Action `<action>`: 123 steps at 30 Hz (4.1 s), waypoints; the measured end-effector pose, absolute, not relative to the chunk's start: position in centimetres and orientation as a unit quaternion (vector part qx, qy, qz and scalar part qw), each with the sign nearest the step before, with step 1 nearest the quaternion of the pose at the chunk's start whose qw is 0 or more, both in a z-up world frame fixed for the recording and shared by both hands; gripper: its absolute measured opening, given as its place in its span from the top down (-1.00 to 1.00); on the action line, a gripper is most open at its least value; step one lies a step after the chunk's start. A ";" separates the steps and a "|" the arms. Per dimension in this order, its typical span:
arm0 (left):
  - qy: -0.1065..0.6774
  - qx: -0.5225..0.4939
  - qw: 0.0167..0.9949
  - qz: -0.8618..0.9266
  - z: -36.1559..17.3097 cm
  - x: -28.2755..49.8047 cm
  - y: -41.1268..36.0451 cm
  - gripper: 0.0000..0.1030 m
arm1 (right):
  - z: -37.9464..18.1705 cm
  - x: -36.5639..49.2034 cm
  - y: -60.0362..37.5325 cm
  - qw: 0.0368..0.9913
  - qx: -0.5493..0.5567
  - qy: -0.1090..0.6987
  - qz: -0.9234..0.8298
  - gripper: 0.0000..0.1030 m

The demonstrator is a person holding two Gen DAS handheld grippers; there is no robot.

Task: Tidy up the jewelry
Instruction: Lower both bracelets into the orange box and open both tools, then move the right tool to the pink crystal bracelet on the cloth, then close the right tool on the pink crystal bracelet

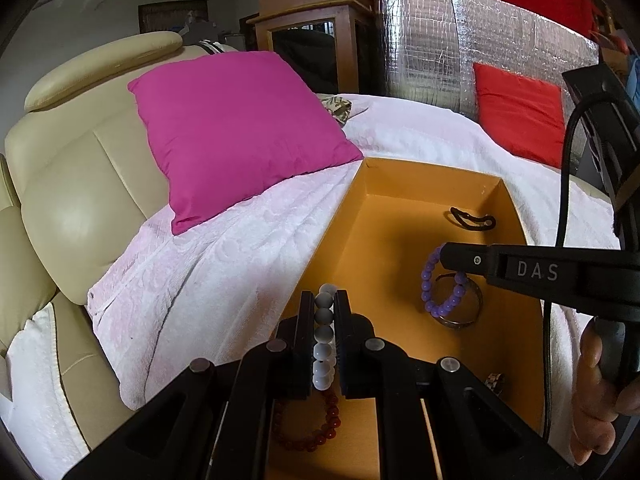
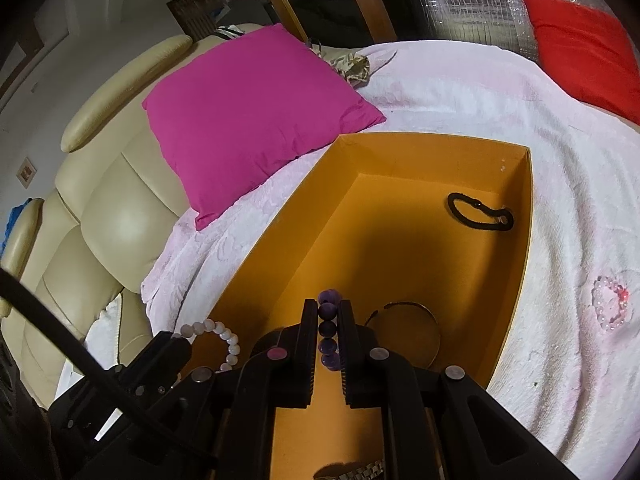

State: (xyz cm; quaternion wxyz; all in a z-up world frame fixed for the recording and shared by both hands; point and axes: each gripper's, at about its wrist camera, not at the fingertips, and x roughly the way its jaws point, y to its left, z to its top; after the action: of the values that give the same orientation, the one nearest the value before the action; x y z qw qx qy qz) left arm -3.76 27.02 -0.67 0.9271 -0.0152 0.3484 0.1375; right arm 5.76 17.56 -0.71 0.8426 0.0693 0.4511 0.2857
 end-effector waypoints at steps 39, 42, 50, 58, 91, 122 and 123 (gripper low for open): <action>0.338 0.024 0.927 0.158 -0.3 -1.4 21.6 -0.26 | 0.7 5.5 3.3 0.855 0.165 0.440 0.220 0.73; 0.335 0.029 0.930 0.149 -0.1 -1.2 20.4 -0.26 | 0.7 5.0 1.2 0.858 0.168 0.441 0.203 0.72; 0.330 0.041 0.934 0.130 0.2 -0.6 17.1 -0.26 | 0.5 3.9 -3.8 0.863 0.187 0.441 0.159 0.66; 0.333 0.056 0.934 0.114 0.2 0.2 14.2 -0.26 | -0.6 3.6 -7.7 0.860 0.213 0.444 0.133 0.66; 0.359 0.135 0.922 0.061 -2.0 2.9 4.4 -0.27 | -4.0 6.2 -11.8 0.838 0.232 0.475 0.138 0.65; 0.401 0.043 0.915 0.025 -3.0 4.2 8.3 -0.27 | -5.7 12.8 -3.6 0.874 0.061 0.466 0.124 0.51; 0.403 0.041 0.914 0.023 -3.0 4.2 8.4 -0.27 | -5.8 12.8 -3.3 0.875 0.048 0.465 0.123 0.51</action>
State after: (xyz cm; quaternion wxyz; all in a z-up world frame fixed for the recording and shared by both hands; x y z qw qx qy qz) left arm 4.20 8.40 -3.00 0.9140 0.0413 0.4031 0.0227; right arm 12.85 -3.30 -5.83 0.8752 0.0484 0.4653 0.1232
